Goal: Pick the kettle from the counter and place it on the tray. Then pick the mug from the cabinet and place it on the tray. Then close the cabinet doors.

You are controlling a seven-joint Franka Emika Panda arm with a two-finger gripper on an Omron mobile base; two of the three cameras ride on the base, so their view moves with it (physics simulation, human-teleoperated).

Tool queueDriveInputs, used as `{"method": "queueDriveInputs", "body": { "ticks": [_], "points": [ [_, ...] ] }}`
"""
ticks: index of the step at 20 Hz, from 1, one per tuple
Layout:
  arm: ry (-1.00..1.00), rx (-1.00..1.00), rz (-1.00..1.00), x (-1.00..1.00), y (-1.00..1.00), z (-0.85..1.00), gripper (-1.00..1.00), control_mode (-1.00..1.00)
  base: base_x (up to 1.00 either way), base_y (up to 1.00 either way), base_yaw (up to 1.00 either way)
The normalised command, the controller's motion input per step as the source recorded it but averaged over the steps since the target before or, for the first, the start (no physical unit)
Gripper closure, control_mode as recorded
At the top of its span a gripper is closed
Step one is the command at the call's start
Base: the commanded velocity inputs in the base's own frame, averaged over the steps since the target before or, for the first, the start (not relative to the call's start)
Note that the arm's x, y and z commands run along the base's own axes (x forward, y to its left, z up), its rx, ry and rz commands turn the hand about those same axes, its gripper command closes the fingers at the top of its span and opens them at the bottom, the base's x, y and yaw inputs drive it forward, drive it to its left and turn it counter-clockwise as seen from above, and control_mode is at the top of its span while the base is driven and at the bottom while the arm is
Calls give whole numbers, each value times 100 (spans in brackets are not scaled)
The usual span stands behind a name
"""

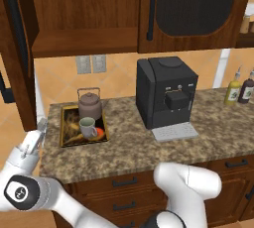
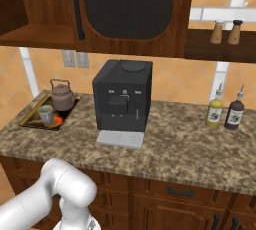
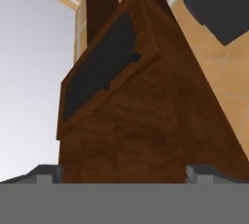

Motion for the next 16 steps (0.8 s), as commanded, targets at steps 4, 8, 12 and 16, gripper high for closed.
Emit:
{"method": "queueDriveInputs", "body": {
  "ticks": [4,8,12,16],
  "points": [
    [1,-17,0,0,0,7,-100,-100,0,0,0],
    [1,-14,2,0,7,14,-100,-100,0,0,0],
    [1,-10,8,3,5,1,-100,-100,0,0,0],
    [1,-7,12,8,19,0,-100,-100,0,0,0]
  ]
}}
